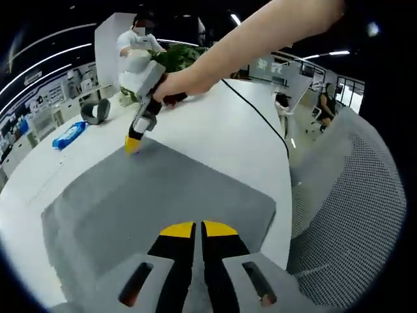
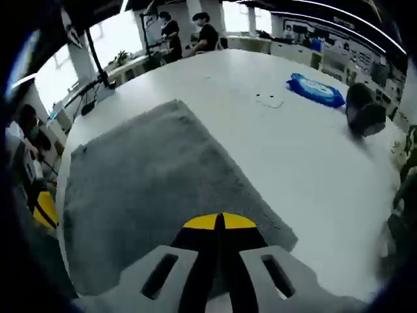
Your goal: Fold the towel on the table until its edges align and the towel forms a compact rectangular stack.
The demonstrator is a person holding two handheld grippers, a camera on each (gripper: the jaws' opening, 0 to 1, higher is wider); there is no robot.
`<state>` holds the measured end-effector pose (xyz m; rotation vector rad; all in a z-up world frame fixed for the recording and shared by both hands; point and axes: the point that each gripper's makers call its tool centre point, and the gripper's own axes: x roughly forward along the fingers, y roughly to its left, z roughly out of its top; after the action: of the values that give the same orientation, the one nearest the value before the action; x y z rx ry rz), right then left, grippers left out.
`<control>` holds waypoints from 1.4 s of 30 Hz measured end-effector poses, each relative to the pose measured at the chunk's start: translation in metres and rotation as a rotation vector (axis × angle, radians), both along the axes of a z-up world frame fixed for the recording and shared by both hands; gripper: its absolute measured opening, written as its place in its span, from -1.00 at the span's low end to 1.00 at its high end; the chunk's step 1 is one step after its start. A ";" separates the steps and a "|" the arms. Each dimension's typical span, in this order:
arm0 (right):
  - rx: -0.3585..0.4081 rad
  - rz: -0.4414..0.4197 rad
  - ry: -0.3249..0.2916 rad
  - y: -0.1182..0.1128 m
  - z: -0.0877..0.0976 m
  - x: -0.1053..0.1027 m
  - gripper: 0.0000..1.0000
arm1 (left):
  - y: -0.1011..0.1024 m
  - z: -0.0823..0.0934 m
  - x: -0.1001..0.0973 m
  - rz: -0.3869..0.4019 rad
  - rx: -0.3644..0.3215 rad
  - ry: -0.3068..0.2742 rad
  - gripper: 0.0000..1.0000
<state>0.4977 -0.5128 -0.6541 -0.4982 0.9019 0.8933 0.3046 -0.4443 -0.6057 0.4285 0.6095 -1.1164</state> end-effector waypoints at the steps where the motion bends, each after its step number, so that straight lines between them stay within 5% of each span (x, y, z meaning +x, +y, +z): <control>1: -0.102 0.084 -0.016 -0.004 -0.009 -0.008 -1.00 | -0.002 -0.004 0.001 0.019 0.012 -0.011 -0.92; 2: -0.097 0.100 -0.096 0.002 -0.005 -0.003 -1.00 | -0.004 -0.006 0.003 0.044 0.007 -0.014 -0.92; 3: -0.143 0.171 -0.113 0.001 -0.005 -0.003 -1.00 | -0.007 -0.008 0.002 0.071 -0.011 -0.003 -0.92; 5: -0.208 0.165 -0.105 -0.001 -0.007 -0.002 -1.00 | -0.010 -0.013 -0.002 0.065 -0.017 0.003 -0.92; 7: -0.303 0.304 -0.145 0.002 -0.009 -0.002 -1.00 | -0.009 -0.025 -0.009 0.033 0.032 0.015 -0.92; 11: -0.449 0.426 -0.207 0.002 -0.010 -0.003 -1.00 | 0.010 -0.062 -0.023 -0.180 0.344 -0.108 -0.92; 12: -0.489 0.428 -0.204 0.002 -0.011 -0.003 -1.00 | -0.002 -0.049 -0.022 -0.238 0.288 -0.206 -0.93; 16: -0.591 0.544 -0.217 0.001 -0.013 -0.003 -1.00 | -0.003 -0.049 -0.023 -0.218 0.295 -0.209 -0.96; 18: -0.659 0.720 -0.238 0.003 -0.014 -0.004 -1.00 | -0.002 -0.049 -0.023 -0.228 0.293 -0.214 -0.97; 23: -0.716 0.629 -0.200 0.003 -0.014 -0.005 -1.00 | -0.001 -0.049 -0.022 -0.232 0.281 -0.146 -0.97; 26: -0.750 0.564 -0.193 0.000 -0.013 -0.007 -1.00 | 0.000 -0.050 -0.026 -0.304 0.401 -0.257 -0.98; 28: -0.776 0.570 -0.186 -0.004 -0.015 -0.012 -1.00 | 0.004 -0.051 -0.029 -0.308 0.448 -0.272 -0.98; 35: -0.813 0.584 -0.149 -0.021 -0.014 -0.026 -1.00 | 0.016 -0.052 -0.033 -0.245 0.543 -0.224 -0.98; 39: -0.774 0.516 -0.098 -0.030 -0.014 -0.038 -1.00 | 0.025 -0.053 -0.035 -0.260 0.668 -0.231 -0.98; 42: -0.801 0.541 -0.067 -0.038 -0.014 -0.052 -1.00 | 0.030 -0.054 -0.039 -0.283 0.757 -0.226 -0.98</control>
<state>0.4458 -0.5509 -0.6684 -1.5065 1.0688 0.9637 0.2660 -0.4139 -0.6597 1.3079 0.7755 -1.0524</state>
